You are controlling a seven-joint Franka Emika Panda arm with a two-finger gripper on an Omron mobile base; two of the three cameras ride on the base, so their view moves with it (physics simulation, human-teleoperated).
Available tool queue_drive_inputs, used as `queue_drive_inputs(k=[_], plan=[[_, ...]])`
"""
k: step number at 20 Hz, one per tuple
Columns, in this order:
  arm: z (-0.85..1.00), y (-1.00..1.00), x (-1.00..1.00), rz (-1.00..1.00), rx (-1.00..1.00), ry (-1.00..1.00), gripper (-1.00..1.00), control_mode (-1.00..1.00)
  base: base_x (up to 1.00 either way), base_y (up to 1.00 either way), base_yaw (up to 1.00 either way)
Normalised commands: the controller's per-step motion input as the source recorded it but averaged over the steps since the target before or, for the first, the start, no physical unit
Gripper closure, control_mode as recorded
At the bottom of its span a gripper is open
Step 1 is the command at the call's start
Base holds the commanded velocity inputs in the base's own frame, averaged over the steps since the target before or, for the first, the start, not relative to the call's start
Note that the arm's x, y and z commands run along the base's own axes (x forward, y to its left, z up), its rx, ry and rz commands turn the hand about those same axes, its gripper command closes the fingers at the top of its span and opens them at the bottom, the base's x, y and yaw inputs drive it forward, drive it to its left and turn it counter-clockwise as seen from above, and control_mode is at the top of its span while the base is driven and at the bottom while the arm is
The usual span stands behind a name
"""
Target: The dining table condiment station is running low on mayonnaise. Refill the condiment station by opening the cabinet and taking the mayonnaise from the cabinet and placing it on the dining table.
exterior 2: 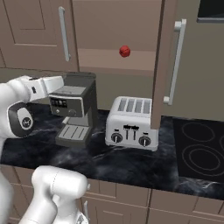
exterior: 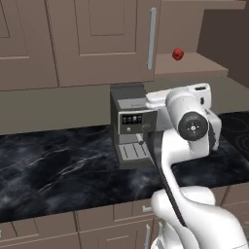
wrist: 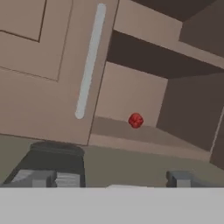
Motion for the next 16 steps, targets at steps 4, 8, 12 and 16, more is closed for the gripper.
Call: queue_drive_inputs(k=[4, 8, 12, 16], plan=[[0.64, 0.18, 0.06, 0.08, 0.3, -0.31, -1.0, -1.0, 0.0, 0.0, 0.0], [0.53, 0.0, 0.17, 0.05, 0.11, -0.24, -1.0, -1.0, 0.0, 0.0, 0.0], [0.11, 0.0, 0.29, 0.04, 0.05, -0.05, -1.0, -1.0, 0.0, 0.0, 0.0], [0.04, 0.0, 0.46, 0.05, 0.03, 0.0, -1.0, -1.0, 0.0, 0.0, 0.0]])
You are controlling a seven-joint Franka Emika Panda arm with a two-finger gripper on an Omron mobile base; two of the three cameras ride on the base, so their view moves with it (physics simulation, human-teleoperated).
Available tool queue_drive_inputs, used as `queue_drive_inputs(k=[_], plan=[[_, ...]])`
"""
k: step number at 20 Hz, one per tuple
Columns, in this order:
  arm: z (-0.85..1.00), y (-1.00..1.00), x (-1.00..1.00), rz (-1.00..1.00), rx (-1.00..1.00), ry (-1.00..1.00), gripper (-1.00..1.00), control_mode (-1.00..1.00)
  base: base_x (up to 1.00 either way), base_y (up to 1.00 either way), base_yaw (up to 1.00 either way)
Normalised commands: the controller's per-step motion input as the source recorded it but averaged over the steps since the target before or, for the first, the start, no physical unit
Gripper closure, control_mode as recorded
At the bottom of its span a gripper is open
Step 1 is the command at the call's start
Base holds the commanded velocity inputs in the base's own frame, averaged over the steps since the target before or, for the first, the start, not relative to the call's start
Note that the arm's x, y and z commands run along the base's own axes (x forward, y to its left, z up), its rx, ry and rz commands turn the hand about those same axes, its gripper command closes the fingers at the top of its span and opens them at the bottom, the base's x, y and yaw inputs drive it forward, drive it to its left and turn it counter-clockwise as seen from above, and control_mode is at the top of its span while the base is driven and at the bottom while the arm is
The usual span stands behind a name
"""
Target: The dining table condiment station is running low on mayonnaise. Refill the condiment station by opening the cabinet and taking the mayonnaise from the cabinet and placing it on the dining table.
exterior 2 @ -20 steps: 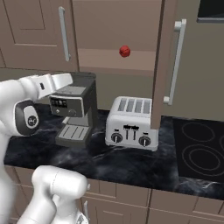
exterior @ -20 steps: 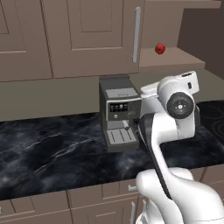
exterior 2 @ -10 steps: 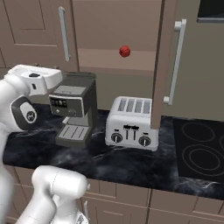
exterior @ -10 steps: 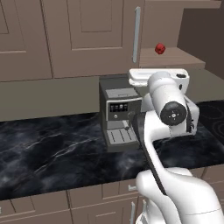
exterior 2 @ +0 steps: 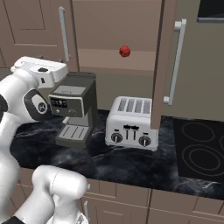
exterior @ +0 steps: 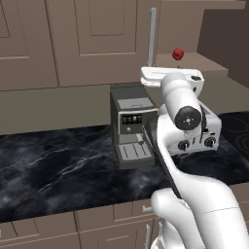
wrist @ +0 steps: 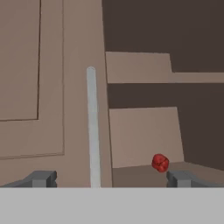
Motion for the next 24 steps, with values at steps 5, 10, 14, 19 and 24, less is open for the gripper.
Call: queue_drive_inputs(k=[5, 10, 14, 19, 24], plan=[[0.16, 0.02, 0.68, 0.08, 0.01, 0.0, -1.0, -1.0, 0.0, 0.0, 0.0], [0.23, 0.15, 0.55, 0.07, 0.0, 0.0, -1.0, -1.0, 0.0, 0.0, 0.0], [0.19, 0.26, 0.41, 0.04, 0.0, -0.02, -1.0, -1.0, 0.0, 0.0, 0.0], [0.18, 0.1, 0.32, 0.01, 0.0, -0.01, -1.0, -1.0, 0.0, 0.0, 0.0], [0.13, 0.0, 0.26, 0.0, 0.0, 0.0, -1.0, -1.0, 0.0, 0.0, 0.0]])
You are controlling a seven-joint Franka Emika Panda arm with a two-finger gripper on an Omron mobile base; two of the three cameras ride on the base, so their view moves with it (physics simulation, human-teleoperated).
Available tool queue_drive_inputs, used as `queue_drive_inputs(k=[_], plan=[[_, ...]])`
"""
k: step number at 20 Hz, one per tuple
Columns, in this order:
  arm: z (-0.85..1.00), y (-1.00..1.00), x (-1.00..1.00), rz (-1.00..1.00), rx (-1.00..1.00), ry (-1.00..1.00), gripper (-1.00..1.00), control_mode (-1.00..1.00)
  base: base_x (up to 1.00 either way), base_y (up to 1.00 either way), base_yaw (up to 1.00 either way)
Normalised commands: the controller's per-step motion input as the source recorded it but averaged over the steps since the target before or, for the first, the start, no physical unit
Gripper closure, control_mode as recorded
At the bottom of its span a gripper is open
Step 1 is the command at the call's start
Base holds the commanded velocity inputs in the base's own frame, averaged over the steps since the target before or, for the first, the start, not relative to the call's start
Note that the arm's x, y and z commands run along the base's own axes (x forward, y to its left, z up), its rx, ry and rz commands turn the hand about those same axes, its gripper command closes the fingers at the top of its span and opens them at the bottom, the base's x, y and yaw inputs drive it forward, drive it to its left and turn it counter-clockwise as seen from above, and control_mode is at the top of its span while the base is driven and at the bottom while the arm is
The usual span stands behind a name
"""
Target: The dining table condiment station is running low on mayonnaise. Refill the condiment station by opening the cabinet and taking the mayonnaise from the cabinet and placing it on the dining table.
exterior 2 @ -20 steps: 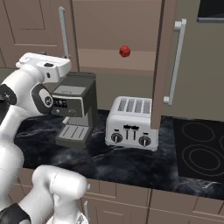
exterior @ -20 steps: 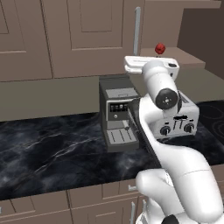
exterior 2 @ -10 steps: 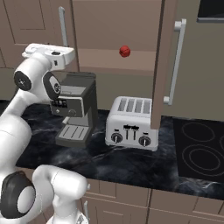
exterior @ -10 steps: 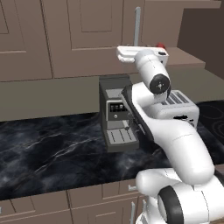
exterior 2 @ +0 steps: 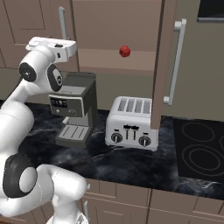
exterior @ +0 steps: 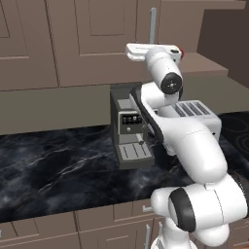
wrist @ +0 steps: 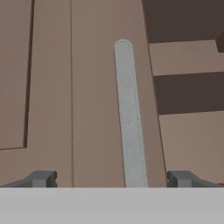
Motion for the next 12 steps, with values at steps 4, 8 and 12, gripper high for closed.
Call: queue_drive_inputs(k=[4, 8, 12], plan=[[0.01, 0.0, 0.31, 0.0, 0.0, 0.0, -1.0, -1.0, 0.0, 0.0, 0.0], [0.0, 0.0, 0.38, 0.02, 0.0, 0.0, -1.0, -1.0, 0.0, 0.0, 0.0], [0.0, 0.0, 0.45, 0.03, 0.0, 0.04, -1.0, -1.0, 0.0, 0.0, 0.0]])
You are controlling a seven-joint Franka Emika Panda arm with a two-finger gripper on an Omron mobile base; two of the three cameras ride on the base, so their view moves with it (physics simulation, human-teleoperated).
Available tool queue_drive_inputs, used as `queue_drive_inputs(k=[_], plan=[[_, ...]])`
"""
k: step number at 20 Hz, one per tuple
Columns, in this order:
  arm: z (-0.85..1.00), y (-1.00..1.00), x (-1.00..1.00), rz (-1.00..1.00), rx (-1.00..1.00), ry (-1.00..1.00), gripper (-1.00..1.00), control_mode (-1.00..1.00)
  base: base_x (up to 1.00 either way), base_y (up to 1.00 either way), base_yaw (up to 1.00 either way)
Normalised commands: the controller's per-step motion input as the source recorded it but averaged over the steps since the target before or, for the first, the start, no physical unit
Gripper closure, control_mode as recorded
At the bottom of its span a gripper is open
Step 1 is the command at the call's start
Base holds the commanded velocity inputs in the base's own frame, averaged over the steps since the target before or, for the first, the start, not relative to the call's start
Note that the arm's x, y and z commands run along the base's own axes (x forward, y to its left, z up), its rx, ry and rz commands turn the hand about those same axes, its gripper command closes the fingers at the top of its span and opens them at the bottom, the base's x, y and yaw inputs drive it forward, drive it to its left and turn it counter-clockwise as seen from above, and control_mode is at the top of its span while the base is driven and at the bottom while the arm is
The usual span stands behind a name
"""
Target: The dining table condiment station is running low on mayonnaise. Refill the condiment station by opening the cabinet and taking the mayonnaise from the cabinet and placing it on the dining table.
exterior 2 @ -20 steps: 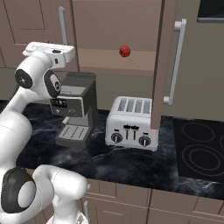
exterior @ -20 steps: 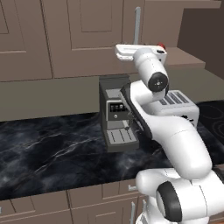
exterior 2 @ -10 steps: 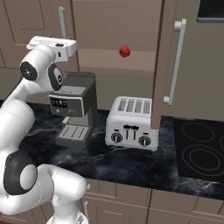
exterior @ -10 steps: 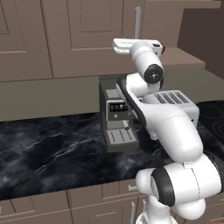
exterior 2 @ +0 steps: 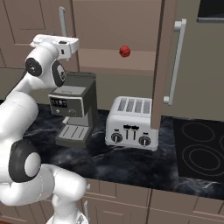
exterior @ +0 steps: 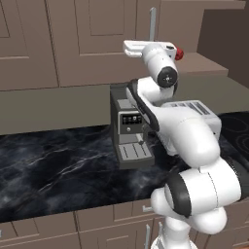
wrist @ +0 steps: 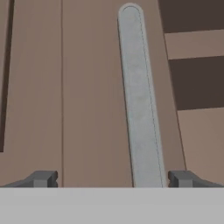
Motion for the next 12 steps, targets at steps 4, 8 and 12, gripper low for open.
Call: queue_drive_inputs(k=[4, 8, 12], plan=[[0.0, 0.03, 0.49, 0.03, 0.0, 0.1, 1.0, -1.0, 0.0, 0.0, 0.0], [0.0, 0.19, 0.44, 0.06, 0.0, 0.11, 1.0, -1.0, 0.0, 0.0, 0.0], [0.0, 0.32, 0.04, 0.08, -0.01, 0.0, 1.0, -1.0, 0.0, 0.0, 0.0]])
